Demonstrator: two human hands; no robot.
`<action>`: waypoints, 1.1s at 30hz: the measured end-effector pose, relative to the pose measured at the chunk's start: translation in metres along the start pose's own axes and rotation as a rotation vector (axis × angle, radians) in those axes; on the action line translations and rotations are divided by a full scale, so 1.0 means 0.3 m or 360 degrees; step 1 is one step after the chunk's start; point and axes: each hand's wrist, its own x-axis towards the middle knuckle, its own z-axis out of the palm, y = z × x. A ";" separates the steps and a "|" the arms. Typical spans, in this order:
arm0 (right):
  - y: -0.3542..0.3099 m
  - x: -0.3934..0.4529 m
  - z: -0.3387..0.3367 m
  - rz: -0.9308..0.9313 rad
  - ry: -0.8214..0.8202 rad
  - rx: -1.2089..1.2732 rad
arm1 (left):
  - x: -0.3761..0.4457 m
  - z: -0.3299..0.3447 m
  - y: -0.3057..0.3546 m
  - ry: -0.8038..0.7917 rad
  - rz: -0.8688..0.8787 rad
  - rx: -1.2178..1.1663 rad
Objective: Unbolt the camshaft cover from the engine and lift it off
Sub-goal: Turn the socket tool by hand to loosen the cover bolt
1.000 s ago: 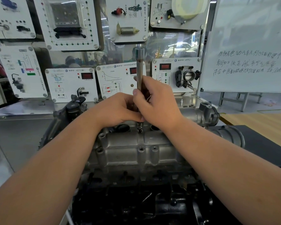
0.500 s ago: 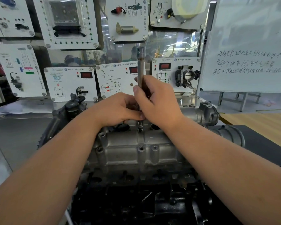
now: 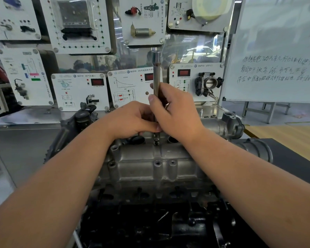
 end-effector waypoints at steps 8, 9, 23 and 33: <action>0.006 0.000 0.007 0.0075 0.0065 0.0028 | 0.012 0.002 0.002 0.0042 0.0025 0.0044; 0.009 0.002 0.009 0.0072 0.0081 0.0018 | 0.012 0.000 0.000 0.0035 0.0020 0.0034; -0.009 -0.006 -0.001 -0.0044 0.0026 -0.0035 | 0.014 0.000 0.000 0.0019 0.0020 0.0090; 0.001 -0.005 0.000 -0.0008 -0.0029 -0.0013 | -0.003 0.000 0.010 -0.0020 0.0002 0.0029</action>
